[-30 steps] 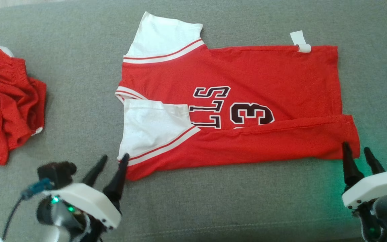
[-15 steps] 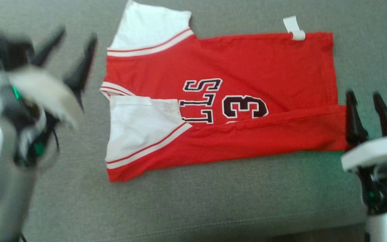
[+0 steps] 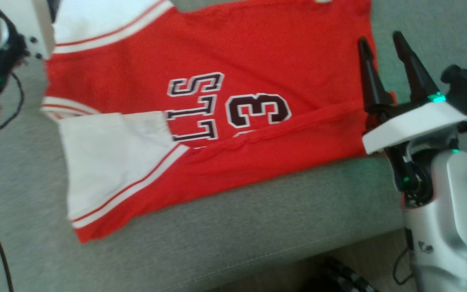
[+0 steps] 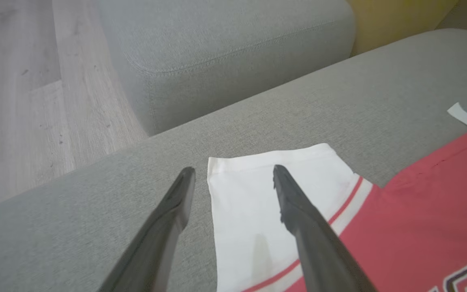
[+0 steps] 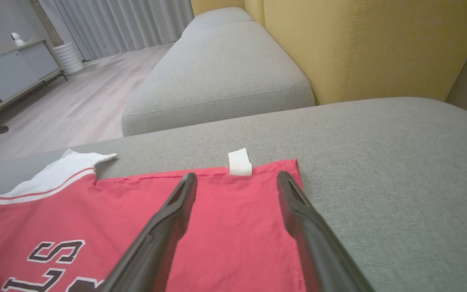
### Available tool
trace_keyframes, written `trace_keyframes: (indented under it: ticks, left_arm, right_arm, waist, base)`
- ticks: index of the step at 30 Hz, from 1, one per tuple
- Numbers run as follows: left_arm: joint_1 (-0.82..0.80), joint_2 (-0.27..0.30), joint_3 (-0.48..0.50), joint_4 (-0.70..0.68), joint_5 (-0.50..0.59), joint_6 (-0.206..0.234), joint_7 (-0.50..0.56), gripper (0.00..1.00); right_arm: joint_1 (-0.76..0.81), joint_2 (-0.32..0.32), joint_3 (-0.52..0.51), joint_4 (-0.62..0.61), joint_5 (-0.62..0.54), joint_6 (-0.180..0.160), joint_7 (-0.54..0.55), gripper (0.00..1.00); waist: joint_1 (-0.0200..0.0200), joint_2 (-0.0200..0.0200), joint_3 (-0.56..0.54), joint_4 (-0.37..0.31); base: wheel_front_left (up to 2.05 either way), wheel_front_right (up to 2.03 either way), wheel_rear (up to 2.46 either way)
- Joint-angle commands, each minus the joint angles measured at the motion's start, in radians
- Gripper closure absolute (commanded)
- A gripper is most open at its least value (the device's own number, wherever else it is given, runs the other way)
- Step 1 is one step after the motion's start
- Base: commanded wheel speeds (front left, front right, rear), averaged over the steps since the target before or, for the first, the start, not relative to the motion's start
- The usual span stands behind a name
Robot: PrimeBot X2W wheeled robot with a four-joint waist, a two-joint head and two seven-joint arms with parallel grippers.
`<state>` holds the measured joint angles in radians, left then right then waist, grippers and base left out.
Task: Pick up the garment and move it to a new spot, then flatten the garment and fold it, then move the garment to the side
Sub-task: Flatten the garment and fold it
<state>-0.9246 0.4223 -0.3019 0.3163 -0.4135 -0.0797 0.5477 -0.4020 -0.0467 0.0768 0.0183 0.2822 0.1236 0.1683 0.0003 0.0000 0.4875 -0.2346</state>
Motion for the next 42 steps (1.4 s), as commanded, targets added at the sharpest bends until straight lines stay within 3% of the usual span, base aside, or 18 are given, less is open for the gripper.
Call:
trace_keyframes:
  ticks: [1, 13, 20, 21, 22, 23, 24, 34, 42]
  left_arm:
    - [-0.048, 0.052, 0.037, -0.023, 0.009, -0.002, 0.006, 0.00]
    - [-0.129, 0.132, 0.064, 0.174, 0.045, 0.039, -0.002, 0.00]
    - [-0.125, 0.123, 0.047, 0.213, 0.033, 0.028, 0.012, 0.00]
    - [-0.126, 0.124, 0.044, 0.216, 0.032, 0.024, 0.011, 0.17]
    - [-0.128, 0.124, 0.042, 0.220, 0.031, 0.021, 0.010, 0.57]
    - [-0.128, 0.122, 0.038, 0.222, 0.029, 0.018, 0.009, 0.89]
    - [-0.127, 0.118, 0.032, 0.221, 0.030, 0.015, 0.007, 1.00]
    - [-0.147, 0.079, -0.009, 0.224, 0.035, -0.003, -0.061, 1.00]
    - [-0.175, 0.025, -0.046, 0.198, 0.022, -0.024, -0.138, 1.00]
  right_arm:
    - [-0.015, -0.008, 0.023, -0.030, 0.006, 0.007, -0.010, 0.00]
    - [-0.063, -0.010, 0.106, -0.001, 0.037, 0.007, -0.077, 0.00]
    - [-0.072, -0.010, 0.116, 0.000, 0.039, 0.007, -0.089, 0.00]
    - [-0.074, -0.010, 0.117, 0.000, 0.039, 0.007, -0.089, 0.00]
    - [-0.075, -0.010, 0.118, 0.000, 0.039, 0.007, -0.089, 0.00]
    - [-0.077, -0.011, 0.118, 0.001, 0.038, 0.007, -0.090, 0.00]
    - [-0.078, -0.012, 0.117, 0.001, 0.037, 0.007, -0.090, 0.00]
    - [-0.132, -0.033, 0.105, 0.049, 0.030, 0.007, -0.061, 0.00]
    - [-0.249, -0.105, 0.054, 0.170, -0.008, 0.007, 0.036, 0.00]
  waist:
    - [-0.0003, 0.0000, 0.054, -0.055]
    - [-0.0003, 0.0000, 0.116, -0.155]
    - [-0.0003, 0.0000, 0.117, -0.161]
    - [-0.0003, 0.0000, 0.118, -0.161]
    - [-0.0003, 0.0000, 0.118, -0.160]
    - [-0.0003, 0.0000, 0.118, -0.158]
    - [-0.0003, 0.0000, 0.117, -0.156]
    - [-0.0003, 0.0000, 0.098, -0.120]
    - [-0.0003, 0.0000, 0.065, -0.044]
  base:
    - [0.00, 0.00, 0.00]
    - [0.00, 0.00, 0.00]
    - [0.00, 0.00, 0.00]
    - [0.00, 0.00, 0.00]
    - [0.00, 0.00, 0.00]
    - [0.00, 0.00, 0.00]
    - [0.00, 0.00, 0.00]
    - [0.00, 0.00, 0.00]
    - [0.00, 0.00, 0.00]
